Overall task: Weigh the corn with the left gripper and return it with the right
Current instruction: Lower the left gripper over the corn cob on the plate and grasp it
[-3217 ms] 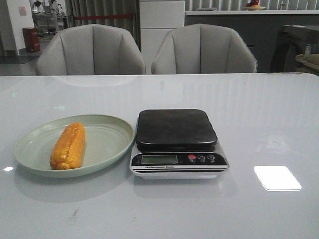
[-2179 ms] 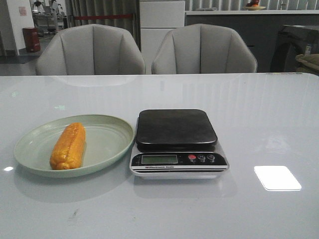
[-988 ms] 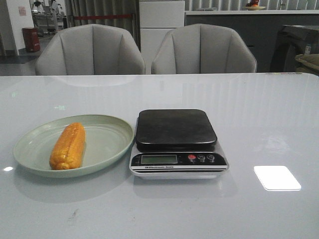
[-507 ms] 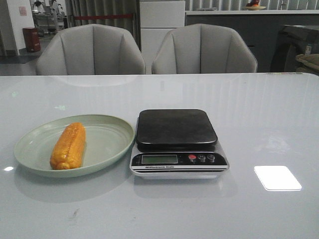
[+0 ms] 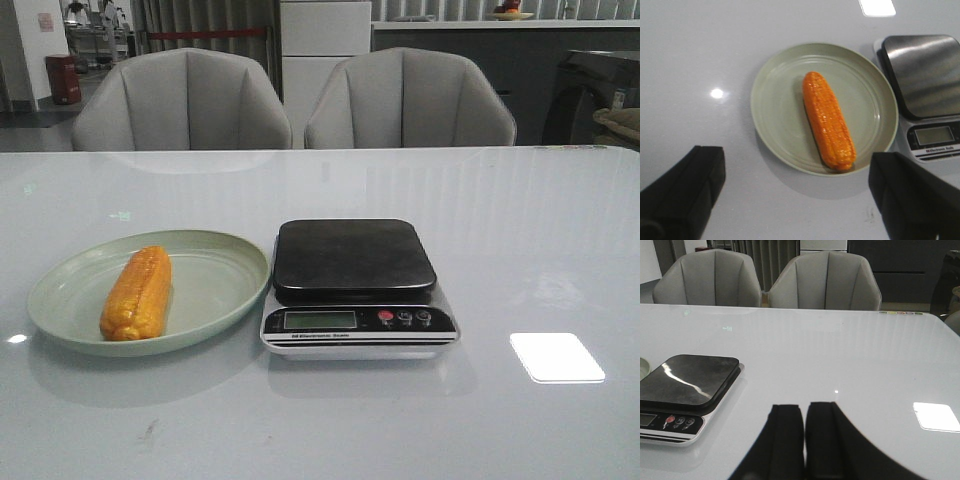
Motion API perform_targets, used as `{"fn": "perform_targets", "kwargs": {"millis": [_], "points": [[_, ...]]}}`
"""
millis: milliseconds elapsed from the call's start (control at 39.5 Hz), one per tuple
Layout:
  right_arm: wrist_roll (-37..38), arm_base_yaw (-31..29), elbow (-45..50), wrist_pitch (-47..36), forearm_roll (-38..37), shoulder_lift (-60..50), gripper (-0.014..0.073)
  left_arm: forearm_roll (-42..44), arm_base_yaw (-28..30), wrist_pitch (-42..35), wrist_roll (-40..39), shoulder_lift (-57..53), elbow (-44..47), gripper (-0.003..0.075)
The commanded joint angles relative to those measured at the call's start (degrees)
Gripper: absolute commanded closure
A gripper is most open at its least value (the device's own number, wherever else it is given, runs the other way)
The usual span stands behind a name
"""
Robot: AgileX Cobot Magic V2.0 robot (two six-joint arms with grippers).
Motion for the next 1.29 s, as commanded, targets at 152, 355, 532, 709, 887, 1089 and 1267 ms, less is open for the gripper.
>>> {"fn": "perform_targets", "kwargs": {"millis": [152,355,532,709,887,1089,1267], "points": [[-0.6,-0.3,0.6,-4.3,-0.7,-1.1,0.0407,-1.7,-6.1,-3.9,-0.7,11.6,-7.0,0.0092],[-0.6,-0.3,0.6,-4.3,-0.7,-1.1,0.0407,-1.8,-7.9,-3.2,-0.9,21.3,-11.3,0.0092],[-0.6,-0.3,0.6,-4.3,-0.7,-1.1,0.0407,-1.8,-8.1,-2.8,-2.6,28.4,-14.3,0.0092],[-0.6,-0.3,0.6,-4.3,-0.7,-1.1,0.0407,-1.5,-8.1,-0.8,-3.5,34.0,-17.2,0.0093],[-0.6,-0.3,0.6,-4.3,-0.7,-1.1,0.0407,-1.6,-8.1,1.2,-3.7,38.8,-19.2,0.0094],[-0.6,-0.3,0.6,-4.3,-0.7,-1.1,0.0407,-2.0,-8.1,4.1,-3.7,43.4,-21.1,0.0113],[-0.6,-0.3,0.6,-4.3,-0.7,-1.1,0.0407,-4.3,-8.3,5.4,-3.7,43.9,-23.7,0.0403]]}}
